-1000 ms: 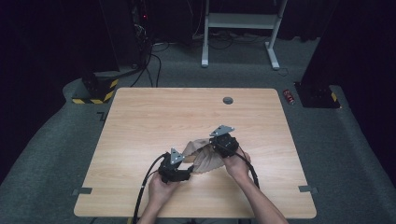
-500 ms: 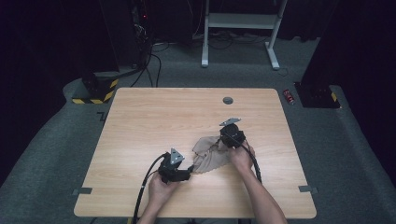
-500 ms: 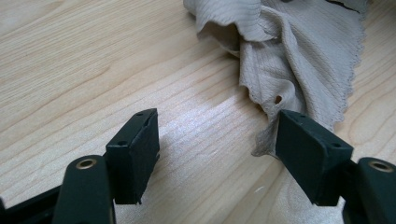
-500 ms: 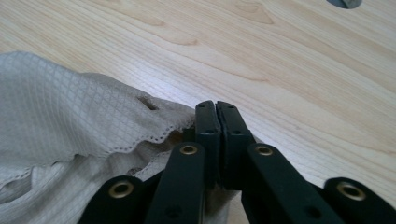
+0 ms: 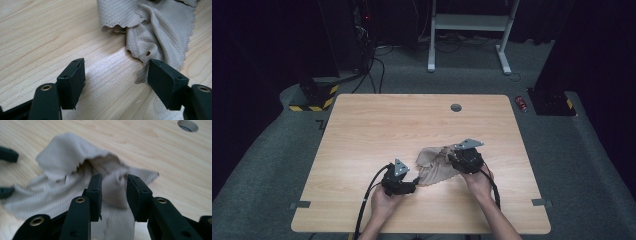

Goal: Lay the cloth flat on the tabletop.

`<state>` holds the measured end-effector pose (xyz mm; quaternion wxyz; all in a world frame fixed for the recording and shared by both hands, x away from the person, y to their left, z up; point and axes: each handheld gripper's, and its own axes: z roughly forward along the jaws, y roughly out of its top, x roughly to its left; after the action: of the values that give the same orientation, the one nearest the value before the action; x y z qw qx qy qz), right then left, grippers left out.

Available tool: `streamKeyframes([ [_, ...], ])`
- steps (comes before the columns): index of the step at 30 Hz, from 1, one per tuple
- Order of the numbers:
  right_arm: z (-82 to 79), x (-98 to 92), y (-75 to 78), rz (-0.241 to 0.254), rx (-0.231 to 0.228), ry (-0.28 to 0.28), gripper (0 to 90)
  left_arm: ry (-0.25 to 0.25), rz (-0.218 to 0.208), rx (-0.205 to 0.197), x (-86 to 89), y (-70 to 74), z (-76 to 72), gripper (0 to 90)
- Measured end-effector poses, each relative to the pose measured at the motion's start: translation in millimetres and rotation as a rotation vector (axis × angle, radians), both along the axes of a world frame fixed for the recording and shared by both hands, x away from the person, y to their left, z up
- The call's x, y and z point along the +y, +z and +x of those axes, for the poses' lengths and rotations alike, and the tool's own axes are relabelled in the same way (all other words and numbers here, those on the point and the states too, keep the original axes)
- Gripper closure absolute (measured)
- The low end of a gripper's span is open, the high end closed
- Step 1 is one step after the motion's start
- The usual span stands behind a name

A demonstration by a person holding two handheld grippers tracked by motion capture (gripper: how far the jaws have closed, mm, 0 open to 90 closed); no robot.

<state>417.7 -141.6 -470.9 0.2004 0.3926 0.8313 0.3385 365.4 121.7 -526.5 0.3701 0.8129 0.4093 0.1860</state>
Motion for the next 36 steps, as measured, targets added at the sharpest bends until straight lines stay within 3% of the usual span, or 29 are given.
streamKeyframes([
  [5,-13.3,-14.3,-10.2,0.017,0.021,-0.022,62.7,0.001,-0.018,0.006,2.3,0.3,0.3,32.2],
  [8,-20.8,-19.9,-18.3,0.031,0.041,-0.015,63.7,-0.001,-0.055,0.019,6.1,0.6,1.3,36.6],
  [10,-25.6,-20.6,-23.1,0.022,0.046,-0.001,65.3,-0.001,-0.053,0.006,6.7,1.5,1.9,39.2],
  [17,-30.4,-12.1,-37.0,0.02,0.062,0.039,69.5,-0.009,-0.054,-0.004,-0.5,19.4,17.1,42.1],
  [22,-32.2,2.7,-40.0,0.031,0.062,0.071,70.5,0.0,-0.052,0.018,-6.5,25.7,32.9,46.2],
  [25,-32.4,13.6,-42.1,0.03,0.057,0.092,70.5,-0.004,-0.075,0.031,-7.7,25.6,38.5,53.4],
  [27,-31.5,18.2,-43.3,0.019,0.055,0.098,70.7,-0.011,-0.069,0.073,-10.5,23.5,44.2,58.0],
  [30,-31.1,23.2,-45.4,-0.001,0.055,0.107,74.2,-0.034,-0.058,0.092,-13.8,23.1,48.6,66.4],
  [35,-34.4,25.5,-44.4,-0.028,0.048,0.138,87.0,-0.039,-0.114,0.115,-12.0,23.3,53.8,87.6],
  [36,-34.4,25.5,-44.4,-0.028,0.048,0.138,87.0,-0.041,-0.118,0.118,-11.3,23.6,54.1,87.6],
])
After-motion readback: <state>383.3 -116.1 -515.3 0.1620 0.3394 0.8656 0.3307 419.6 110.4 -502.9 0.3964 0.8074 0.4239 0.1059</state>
